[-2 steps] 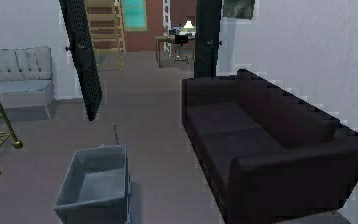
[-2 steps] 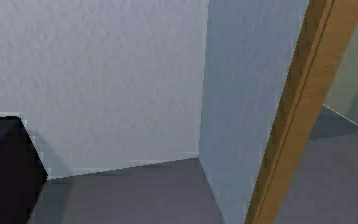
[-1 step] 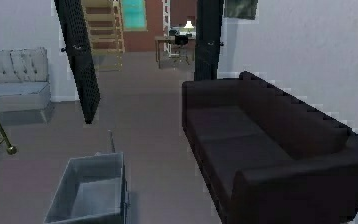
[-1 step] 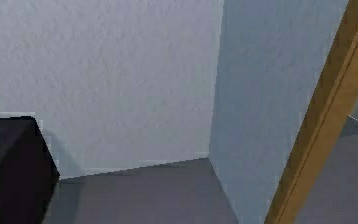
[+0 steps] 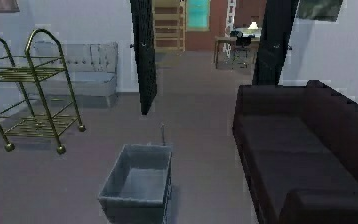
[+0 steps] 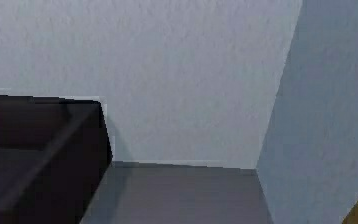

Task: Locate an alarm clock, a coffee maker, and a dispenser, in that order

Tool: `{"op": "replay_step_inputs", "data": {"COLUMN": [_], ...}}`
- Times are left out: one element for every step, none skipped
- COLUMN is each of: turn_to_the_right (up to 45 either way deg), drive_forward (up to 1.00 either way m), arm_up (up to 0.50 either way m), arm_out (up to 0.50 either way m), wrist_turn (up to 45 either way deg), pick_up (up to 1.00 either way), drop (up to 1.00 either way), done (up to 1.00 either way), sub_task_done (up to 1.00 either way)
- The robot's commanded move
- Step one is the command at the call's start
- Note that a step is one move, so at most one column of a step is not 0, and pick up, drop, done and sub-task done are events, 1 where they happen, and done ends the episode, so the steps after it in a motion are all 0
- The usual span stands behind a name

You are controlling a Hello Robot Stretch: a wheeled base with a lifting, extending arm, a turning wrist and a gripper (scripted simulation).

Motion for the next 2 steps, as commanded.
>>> {"op": "replay_step_inputs", "data": {"turn_to_the_right": [0.0,3.0], "drive_forward": [0.5,0.0], "arm_up": [0.0,0.0], "arm_out": [0.0,0.0], "wrist_turn": [0.0,0.0], "pick_up": [0.0,0.0], "drop": [0.0,0.0], "done": [0.0,0.0], "sub_task_done": [0.0,0.0]}}
